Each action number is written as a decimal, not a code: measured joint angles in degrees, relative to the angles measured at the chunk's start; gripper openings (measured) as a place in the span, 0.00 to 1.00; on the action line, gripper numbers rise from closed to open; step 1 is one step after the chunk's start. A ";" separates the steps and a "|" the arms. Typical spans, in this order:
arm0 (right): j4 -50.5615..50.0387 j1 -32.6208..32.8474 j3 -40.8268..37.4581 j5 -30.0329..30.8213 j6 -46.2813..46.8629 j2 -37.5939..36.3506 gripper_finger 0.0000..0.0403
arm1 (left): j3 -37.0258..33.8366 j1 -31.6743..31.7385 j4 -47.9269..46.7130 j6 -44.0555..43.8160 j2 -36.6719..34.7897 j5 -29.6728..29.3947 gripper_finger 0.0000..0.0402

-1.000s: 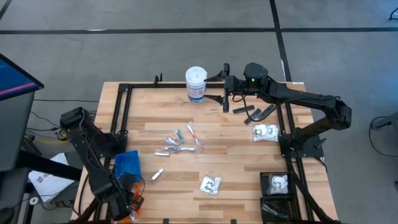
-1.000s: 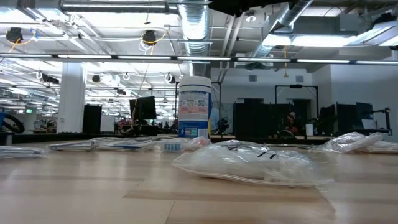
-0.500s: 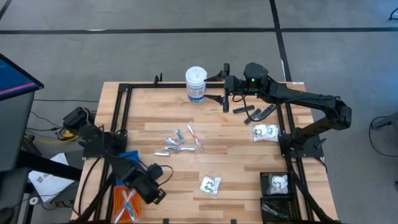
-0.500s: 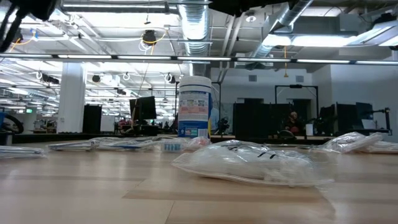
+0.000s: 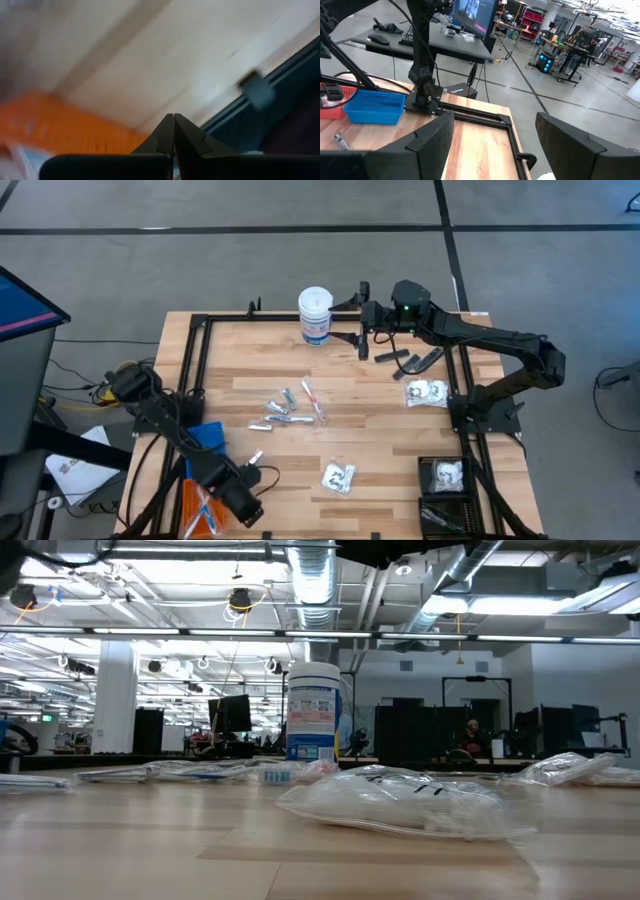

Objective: Pick & Place Travel size toiletries
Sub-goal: Adjust the orange bin, then put the silver nail clipper into the blue bin

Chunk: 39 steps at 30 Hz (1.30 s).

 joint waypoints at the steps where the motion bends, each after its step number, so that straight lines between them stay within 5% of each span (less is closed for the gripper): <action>1: -0.10 0.00 0.00 0.00 -0.01 0.00 0.69 | 0.00 -0.63 0.04 -1.44 0.00 0.42 0.00; 23: -0.24 0.02 0.00 -0.01 -0.18 0.00 0.69 | 0.63 -4.97 1.64 -11.82 -0.52 3.90 0.00; 39: -2.83 -2.76 -0.02 -0.80 1.63 -1.60 0.69 | 1.16 -1.12 0.64 9.04 -9.35 -31.49 0.00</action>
